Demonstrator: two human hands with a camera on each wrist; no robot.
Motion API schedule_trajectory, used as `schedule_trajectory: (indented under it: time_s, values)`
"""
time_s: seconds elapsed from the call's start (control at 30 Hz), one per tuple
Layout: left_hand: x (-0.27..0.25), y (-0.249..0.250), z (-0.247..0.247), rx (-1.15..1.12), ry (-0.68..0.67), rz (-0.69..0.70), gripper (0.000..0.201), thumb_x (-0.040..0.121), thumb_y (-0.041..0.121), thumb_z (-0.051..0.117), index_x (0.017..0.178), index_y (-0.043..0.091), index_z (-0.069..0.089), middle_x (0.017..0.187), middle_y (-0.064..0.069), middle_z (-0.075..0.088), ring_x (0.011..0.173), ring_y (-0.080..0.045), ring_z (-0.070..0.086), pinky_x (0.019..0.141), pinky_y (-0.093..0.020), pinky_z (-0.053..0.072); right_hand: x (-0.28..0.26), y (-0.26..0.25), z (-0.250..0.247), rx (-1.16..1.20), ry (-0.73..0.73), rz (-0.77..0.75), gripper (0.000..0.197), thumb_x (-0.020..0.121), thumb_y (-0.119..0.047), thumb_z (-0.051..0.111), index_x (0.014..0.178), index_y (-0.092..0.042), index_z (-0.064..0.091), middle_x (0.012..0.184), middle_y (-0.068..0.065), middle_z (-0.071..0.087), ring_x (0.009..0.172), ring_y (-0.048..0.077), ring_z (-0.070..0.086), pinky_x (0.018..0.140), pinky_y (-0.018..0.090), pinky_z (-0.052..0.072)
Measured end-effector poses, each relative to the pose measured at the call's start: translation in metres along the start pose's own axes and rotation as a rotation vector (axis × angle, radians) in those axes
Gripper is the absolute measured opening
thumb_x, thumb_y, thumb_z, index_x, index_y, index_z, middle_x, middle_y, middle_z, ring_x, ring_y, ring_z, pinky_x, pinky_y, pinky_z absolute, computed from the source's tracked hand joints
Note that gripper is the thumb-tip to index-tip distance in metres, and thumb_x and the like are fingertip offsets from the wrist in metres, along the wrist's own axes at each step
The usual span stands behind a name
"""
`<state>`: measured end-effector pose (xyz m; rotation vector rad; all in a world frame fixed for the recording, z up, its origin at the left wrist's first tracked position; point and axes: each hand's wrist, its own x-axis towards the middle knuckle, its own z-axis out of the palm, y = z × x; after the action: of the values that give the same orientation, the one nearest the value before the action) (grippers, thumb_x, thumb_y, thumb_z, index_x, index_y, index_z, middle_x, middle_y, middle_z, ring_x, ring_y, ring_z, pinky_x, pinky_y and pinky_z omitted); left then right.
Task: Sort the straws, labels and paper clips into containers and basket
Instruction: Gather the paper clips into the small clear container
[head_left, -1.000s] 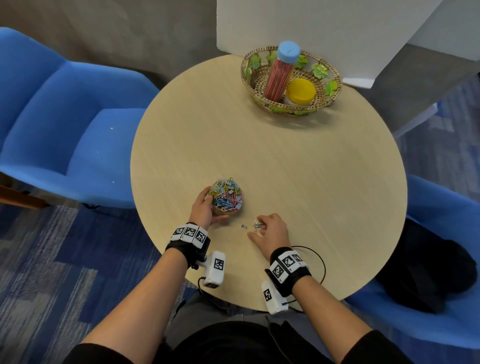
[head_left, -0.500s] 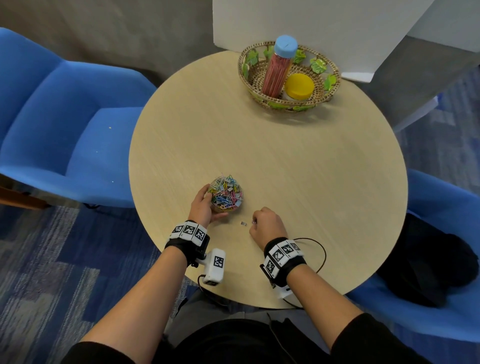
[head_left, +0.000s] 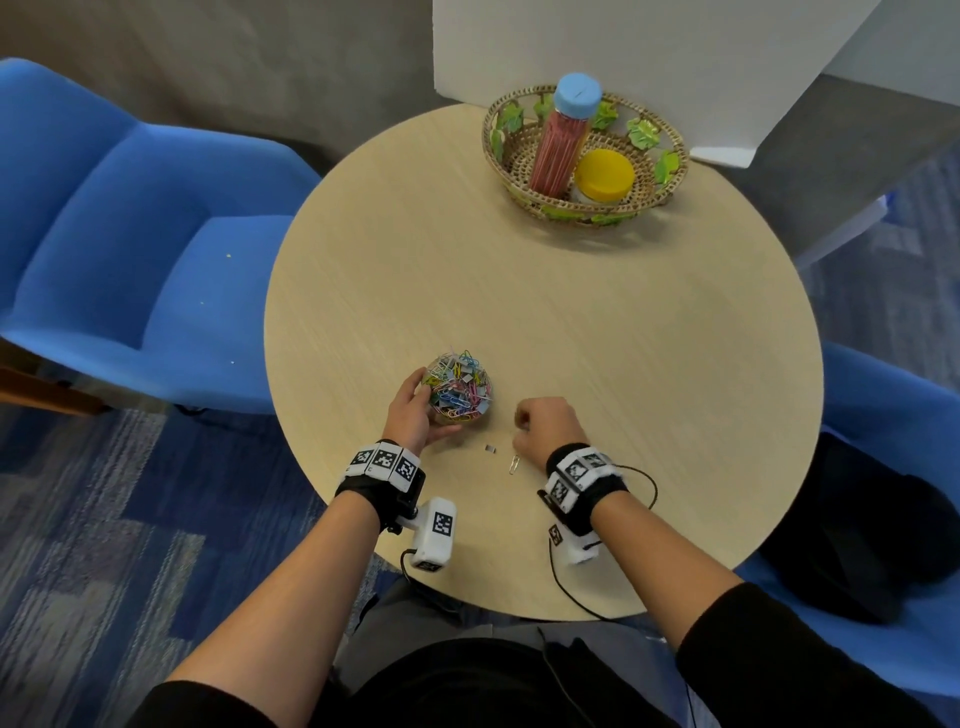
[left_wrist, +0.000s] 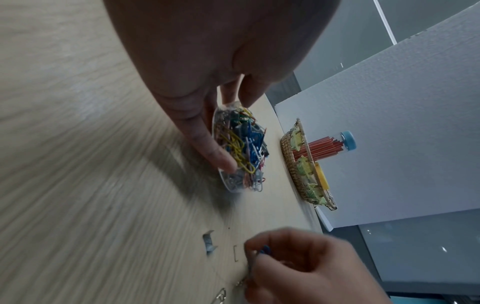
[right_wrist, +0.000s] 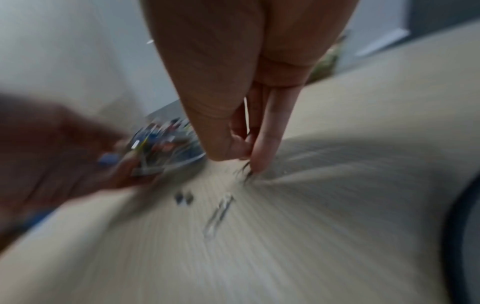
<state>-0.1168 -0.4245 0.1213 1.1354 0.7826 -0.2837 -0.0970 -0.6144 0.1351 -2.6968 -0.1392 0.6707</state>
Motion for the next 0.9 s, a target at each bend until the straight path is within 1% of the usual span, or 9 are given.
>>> schedule_trajectory:
  time_s: [0.1,0.17,0.23,0.3,0.37,0.5,0.63,0.8,0.9]
  values:
    - [0.001,0.000,-0.002,-0.011,0.011,-0.003,0.040,0.107,0.014,0.040,0.146,0.021,0.044,0.142,-0.016,0.052,0.114,-0.038,0.062,0.055,-0.033,0.062,0.000,0.020,-0.004,0.525,0.087,0.237,0.007,0.080,-0.009,0.070,0.075,-0.011,0.075,0.072,0.005,0.071,0.067,0.020,0.067,0.070,0.027,0.058]
    - [0.002,-0.001,-0.003,-0.012,0.015,-0.007,0.040,0.107,0.015,0.039,0.146,0.021,0.044,0.143,-0.016,0.051,0.118,-0.039,0.061,0.056,-0.033,0.062,-0.005,0.024,-0.005,0.958,0.039,0.438,0.018,0.085,0.000,0.064,0.069,-0.005,0.071,0.067,0.011,0.066,0.059,0.021,0.063,0.059,0.025,0.057]
    - [0.003,-0.002,-0.003,-0.014,0.013,-0.008,0.040,0.107,0.014,0.038,0.147,0.020,0.043,0.143,-0.016,0.051,0.120,-0.040,0.060,0.055,-0.032,0.061,-0.008,0.026,-0.007,1.163,-0.024,0.510,0.026,0.085,0.010,0.050,0.066,0.001,0.066,0.068,0.014,0.062,0.058,0.020,0.058,0.051,0.020,0.052]
    - [0.003,-0.002,-0.003,-0.013,0.009,-0.010,0.041,0.107,0.014,0.038,0.147,0.020,0.042,0.143,-0.016,0.051,0.120,-0.040,0.059,0.054,-0.032,0.061,-0.010,0.028,-0.008,1.098,-0.095,0.443,0.034,0.081,0.014,0.039,0.067,0.001,0.066,0.072,0.015,0.064,0.059,0.018,0.055,0.049,0.018,0.049]
    - [0.002,-0.002,-0.002,-0.016,0.007,-0.011,0.041,0.108,0.014,0.037,0.147,0.020,0.042,0.143,-0.015,0.050,0.120,-0.039,0.059,0.054,-0.031,0.061,-0.012,0.033,-0.008,0.993,-0.118,0.336,0.036,0.082,0.013,0.038,0.070,-0.003,0.068,0.069,0.011,0.062,0.059,0.017,0.051,0.050,0.019,0.045]
    - [0.003,-0.003,-0.003,-0.010,0.006,-0.007,0.040,0.107,0.014,0.038,0.147,0.021,0.043,0.143,-0.015,0.051,0.120,-0.039,0.059,0.054,-0.031,0.061,-0.013,0.047,-0.006,0.533,-0.027,0.009,0.019,0.080,-0.004,0.065,0.089,-0.018,0.074,0.070,-0.007,0.056,0.064,0.008,0.050,0.063,0.016,0.040]
    - [0.003,-0.004,-0.001,-0.007,0.005,-0.008,0.040,0.107,0.014,0.038,0.146,0.021,0.043,0.142,-0.016,0.052,0.118,-0.040,0.061,0.052,-0.031,0.060,-0.004,0.048,0.002,0.049,-0.076,-0.280,0.016,0.080,-0.021,0.073,0.096,-0.021,0.073,0.078,-0.005,0.050,0.076,0.014,0.049,0.073,0.026,0.039]
    - [0.003,-0.005,-0.004,0.002,0.004,-0.008,0.039,0.107,0.014,0.038,0.145,0.021,0.044,0.142,-0.016,0.053,0.118,-0.039,0.061,0.053,-0.032,0.060,0.003,0.054,0.004,0.138,-0.052,-0.204,0.007,0.083,-0.022,0.075,0.086,-0.016,0.074,0.074,-0.012,0.052,0.072,0.008,0.050,0.068,0.021,0.037]
    - [0.002,-0.004,-0.004,0.006,-0.001,0.002,0.039,0.107,0.014,0.038,0.146,0.021,0.043,0.142,-0.016,0.053,0.117,-0.038,0.062,0.055,-0.033,0.062,0.003,0.051,0.004,0.018,-0.128,-0.221,0.009,0.090,-0.023,0.065,0.086,-0.016,0.067,0.083,-0.006,0.056,0.077,0.011,0.051,0.073,0.026,0.042]
